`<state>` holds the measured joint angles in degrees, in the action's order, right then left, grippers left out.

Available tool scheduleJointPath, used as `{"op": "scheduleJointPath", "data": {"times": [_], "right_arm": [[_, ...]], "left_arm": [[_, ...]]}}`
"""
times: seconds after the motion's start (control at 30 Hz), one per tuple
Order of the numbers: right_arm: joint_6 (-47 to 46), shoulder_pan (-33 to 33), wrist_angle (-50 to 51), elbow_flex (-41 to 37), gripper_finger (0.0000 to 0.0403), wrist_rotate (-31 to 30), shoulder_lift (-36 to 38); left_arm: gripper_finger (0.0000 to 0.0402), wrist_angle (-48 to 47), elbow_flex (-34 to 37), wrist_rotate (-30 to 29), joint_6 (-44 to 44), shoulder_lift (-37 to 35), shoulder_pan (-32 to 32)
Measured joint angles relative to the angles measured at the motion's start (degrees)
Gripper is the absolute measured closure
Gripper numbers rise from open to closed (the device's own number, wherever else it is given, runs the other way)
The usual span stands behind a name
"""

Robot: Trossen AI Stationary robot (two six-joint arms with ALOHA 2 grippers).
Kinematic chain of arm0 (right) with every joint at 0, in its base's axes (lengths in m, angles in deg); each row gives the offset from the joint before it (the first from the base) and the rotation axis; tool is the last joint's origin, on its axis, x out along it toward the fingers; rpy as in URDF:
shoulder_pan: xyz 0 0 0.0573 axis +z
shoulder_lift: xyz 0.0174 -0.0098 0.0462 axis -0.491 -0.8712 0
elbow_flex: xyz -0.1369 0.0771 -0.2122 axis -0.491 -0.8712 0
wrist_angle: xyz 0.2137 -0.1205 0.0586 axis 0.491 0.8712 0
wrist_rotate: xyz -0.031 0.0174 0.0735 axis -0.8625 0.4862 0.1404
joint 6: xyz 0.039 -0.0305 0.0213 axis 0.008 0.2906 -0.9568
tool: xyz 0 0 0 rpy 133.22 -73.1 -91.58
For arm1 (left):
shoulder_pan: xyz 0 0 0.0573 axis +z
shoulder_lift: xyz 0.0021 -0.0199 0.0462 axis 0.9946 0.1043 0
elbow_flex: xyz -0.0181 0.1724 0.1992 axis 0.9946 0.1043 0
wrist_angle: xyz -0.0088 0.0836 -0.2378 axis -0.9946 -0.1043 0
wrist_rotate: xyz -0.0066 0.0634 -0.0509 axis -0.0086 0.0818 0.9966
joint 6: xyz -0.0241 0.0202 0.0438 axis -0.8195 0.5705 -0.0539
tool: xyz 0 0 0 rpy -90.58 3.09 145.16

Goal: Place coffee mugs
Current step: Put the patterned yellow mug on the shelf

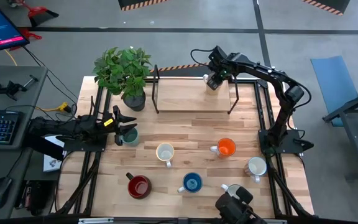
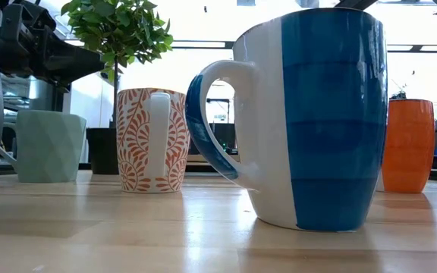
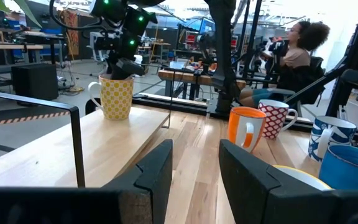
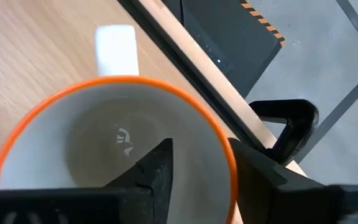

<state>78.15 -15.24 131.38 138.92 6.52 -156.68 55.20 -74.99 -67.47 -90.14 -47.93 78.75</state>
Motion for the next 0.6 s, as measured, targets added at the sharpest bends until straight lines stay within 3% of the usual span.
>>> {"op": "scheduleJointPath", "data": {"times": [0.4, 0.6], "right_arm": [[-0.3, 1.2, 8.3, 9.5, 0.0272, -0.1, 0.0], [-0.6, 3.7, 7.4, 11.0, 0.0272, 2.5, 0.0]], "left_arm": [[0.0282, 0.1, 0.0, 0.0, 0.0, 1.7, 0.0], [0.0282, 0.0, 0.0, 0.0, 0.0, 3.9, 0.0]]}}
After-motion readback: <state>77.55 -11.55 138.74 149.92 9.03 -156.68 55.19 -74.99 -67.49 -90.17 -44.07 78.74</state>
